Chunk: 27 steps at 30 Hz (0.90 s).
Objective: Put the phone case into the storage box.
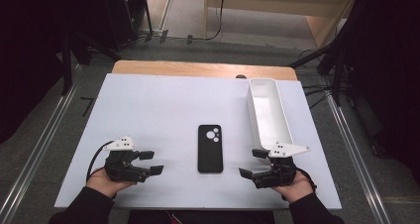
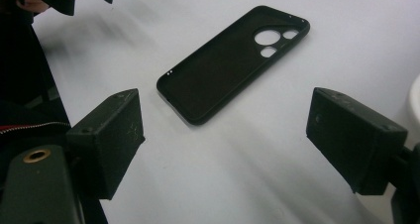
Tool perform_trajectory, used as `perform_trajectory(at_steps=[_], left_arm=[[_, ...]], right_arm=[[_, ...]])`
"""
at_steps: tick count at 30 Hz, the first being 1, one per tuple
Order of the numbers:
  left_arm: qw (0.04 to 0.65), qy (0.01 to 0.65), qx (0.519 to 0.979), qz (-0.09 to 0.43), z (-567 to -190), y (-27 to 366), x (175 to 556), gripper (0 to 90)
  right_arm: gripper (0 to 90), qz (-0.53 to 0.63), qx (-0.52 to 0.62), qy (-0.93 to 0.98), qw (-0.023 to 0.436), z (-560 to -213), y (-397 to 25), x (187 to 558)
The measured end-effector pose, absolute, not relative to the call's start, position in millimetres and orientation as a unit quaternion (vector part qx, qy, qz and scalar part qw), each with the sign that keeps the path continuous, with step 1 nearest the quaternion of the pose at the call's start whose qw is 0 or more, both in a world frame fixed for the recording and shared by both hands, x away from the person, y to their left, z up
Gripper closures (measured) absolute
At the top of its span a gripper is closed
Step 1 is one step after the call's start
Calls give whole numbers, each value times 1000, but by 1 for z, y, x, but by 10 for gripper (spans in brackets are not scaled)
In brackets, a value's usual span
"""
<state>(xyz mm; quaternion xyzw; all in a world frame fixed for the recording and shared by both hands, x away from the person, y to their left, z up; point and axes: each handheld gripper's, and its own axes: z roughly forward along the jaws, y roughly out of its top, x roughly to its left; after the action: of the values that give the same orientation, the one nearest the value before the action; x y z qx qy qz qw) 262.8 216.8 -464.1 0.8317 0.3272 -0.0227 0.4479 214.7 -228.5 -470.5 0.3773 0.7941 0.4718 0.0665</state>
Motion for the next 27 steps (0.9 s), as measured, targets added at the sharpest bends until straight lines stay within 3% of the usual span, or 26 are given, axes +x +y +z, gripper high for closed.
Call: perform_trajectory(at_steps=[27], left_arm=[[443, 341, 828, -29, -460, 214, 269, 278]], right_arm=[[131, 469, 381, 794, 67, -472, -229, 216]])
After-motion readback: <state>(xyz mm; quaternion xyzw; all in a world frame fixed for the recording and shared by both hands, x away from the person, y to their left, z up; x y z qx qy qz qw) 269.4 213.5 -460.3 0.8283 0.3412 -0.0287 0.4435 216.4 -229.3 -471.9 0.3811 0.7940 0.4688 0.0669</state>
